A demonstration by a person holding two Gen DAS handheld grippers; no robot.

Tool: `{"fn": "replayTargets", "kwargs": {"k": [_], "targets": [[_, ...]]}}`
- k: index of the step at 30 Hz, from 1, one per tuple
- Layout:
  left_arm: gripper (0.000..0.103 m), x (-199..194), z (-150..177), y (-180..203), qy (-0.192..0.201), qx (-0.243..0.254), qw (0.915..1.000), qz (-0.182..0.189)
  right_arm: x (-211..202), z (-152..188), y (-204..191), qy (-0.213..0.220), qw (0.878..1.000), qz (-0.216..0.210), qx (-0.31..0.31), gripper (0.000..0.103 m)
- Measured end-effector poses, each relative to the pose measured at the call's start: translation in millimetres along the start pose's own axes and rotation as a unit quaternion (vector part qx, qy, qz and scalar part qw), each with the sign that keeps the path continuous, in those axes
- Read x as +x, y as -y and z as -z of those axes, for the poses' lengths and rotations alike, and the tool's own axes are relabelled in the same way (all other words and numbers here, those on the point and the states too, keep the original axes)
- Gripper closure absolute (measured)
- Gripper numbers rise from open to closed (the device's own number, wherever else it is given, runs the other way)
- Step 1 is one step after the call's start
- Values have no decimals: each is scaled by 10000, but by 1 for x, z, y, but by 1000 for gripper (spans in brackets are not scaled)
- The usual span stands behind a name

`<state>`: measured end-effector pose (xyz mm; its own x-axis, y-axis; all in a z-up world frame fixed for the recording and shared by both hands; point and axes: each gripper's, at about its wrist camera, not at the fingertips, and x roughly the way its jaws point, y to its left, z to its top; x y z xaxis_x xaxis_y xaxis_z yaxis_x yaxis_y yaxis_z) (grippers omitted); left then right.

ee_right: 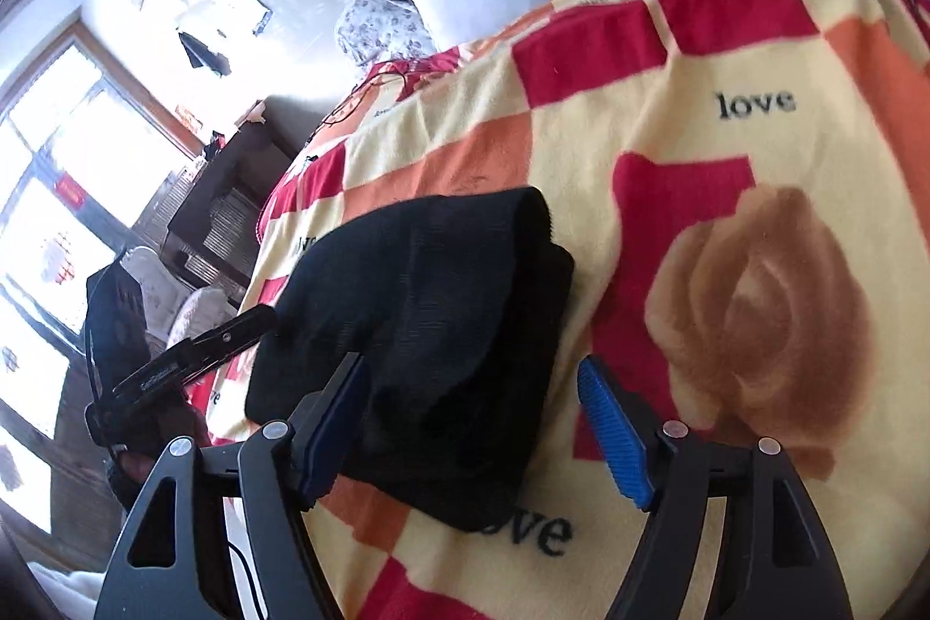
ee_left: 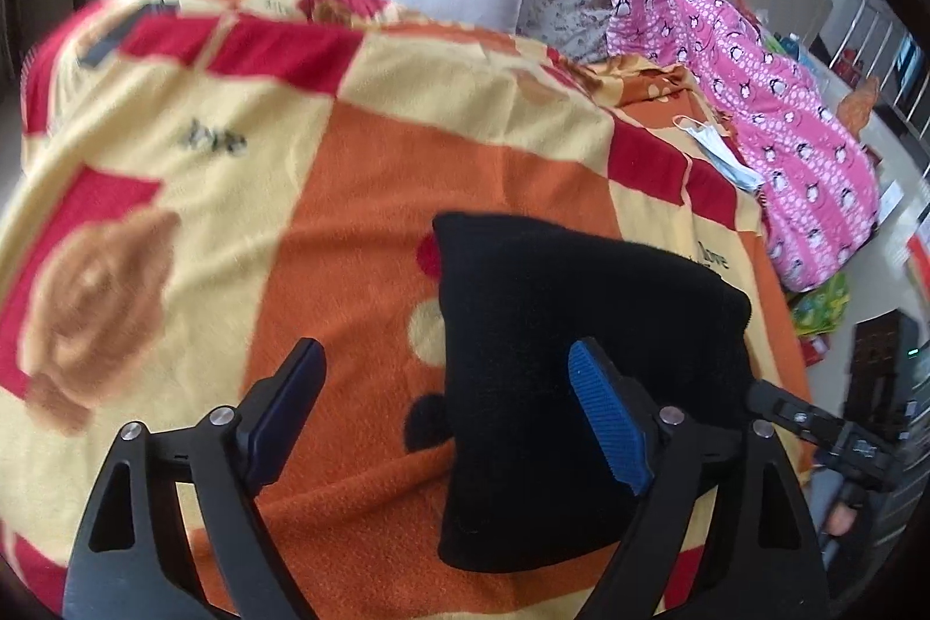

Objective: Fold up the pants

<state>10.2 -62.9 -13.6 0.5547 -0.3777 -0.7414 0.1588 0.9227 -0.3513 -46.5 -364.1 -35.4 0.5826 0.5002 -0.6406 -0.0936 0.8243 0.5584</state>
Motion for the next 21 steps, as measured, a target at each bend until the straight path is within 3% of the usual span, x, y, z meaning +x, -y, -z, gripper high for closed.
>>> {"fn": "replayTargets", "kwargs": {"k": [7, 10, 11, 12, 15, 21], "targets": [[12, 23, 6, 5, -297, -165, 9985, 422, 24, -1, 6, -124, 9989, -452, 58, 25], [13, 28, 10, 17, -355, -36, 9977, 575, 31, -1, -3, -53, 9994, -325, -132, 31], [21, 27, 11, 20, -359, 18, 9976, 586, 31, 0, -6, -47, 9996, -183, -206, 42], [30, 27, 10, 23, -405, 57, 9966, 719, 30, 0, -7, -32, 9996, -162, -246, 47], [48, 14, 4, 33, -378, 297, 9961, 746, 15, -2, -21, 59, 9988, -80, -485, 55], [51, -14, -29, 45, 56, 628, 9948, 795, -5, -28, -46, 312, 9959, 33, -843, 55]]}}
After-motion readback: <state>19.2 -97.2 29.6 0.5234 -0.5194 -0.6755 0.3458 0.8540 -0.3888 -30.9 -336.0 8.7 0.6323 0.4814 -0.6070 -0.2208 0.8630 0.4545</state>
